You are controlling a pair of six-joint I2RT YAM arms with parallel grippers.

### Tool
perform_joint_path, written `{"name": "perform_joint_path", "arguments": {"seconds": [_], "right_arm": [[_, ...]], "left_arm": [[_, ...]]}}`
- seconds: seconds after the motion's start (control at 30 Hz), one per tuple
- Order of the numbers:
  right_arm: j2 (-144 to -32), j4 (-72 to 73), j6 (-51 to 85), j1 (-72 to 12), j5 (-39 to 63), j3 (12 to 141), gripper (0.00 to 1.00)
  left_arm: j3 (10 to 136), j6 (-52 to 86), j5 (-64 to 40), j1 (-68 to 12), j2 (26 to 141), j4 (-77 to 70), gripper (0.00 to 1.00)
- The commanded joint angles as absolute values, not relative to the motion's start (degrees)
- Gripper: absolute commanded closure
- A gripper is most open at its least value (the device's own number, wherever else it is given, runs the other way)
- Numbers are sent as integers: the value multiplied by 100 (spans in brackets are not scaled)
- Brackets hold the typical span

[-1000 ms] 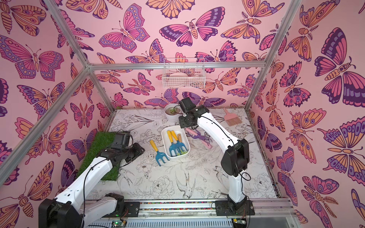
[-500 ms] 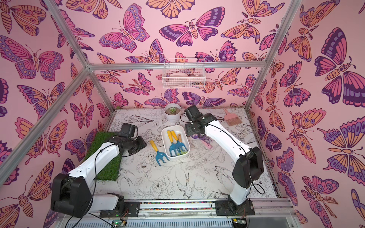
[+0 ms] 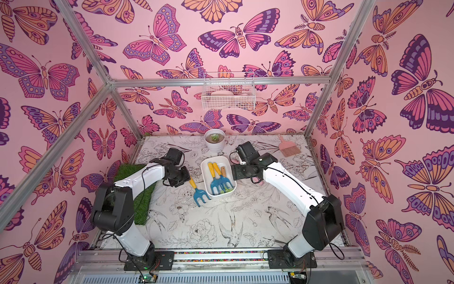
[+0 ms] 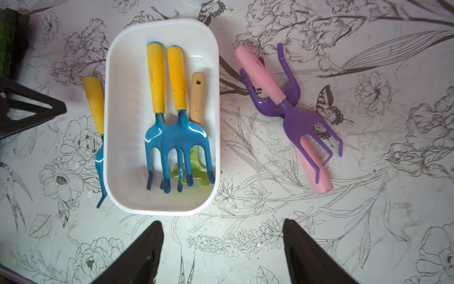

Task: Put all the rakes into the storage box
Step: Pick up the rake at the center of the board.

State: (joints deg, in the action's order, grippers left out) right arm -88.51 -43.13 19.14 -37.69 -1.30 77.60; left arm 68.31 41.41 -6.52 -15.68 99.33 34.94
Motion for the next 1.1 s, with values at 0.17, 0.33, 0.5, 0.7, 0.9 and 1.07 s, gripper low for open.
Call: {"name": "perform_joint_path", "arguments": {"seconds": [0.17, 0.33, 0.5, 0.7, 0.9, 1.07], "right_arm": [[-8911, -4145, 2100, -3772, 217, 7614, 21], [-8919, -4106, 2115, -3771, 242, 7572, 21], [-8894, -4026, 2169, -3777, 331, 7471, 21], [-8866, -4011, 2227, -3775, 433, 7383, 23], [-8738, -3913, 2329, -3779, 455, 7186, 24], [-8692, -3905, 2351, -3779, 450, 7110, 24]], "left_arm": [[7321, 4109, -530, -1714, 10631, 3608, 57], [7351, 4096, -442, -1728, 10868, 3605, 57], [7428, 4050, -369, -1727, 11072, 3609, 56], [7511, 4026, -343, -1729, 11257, 3605, 59], [7467, 3921, -319, -1723, 11268, 3638, 65], [7289, 3736, -273, -1723, 11073, 3669, 78]]}}
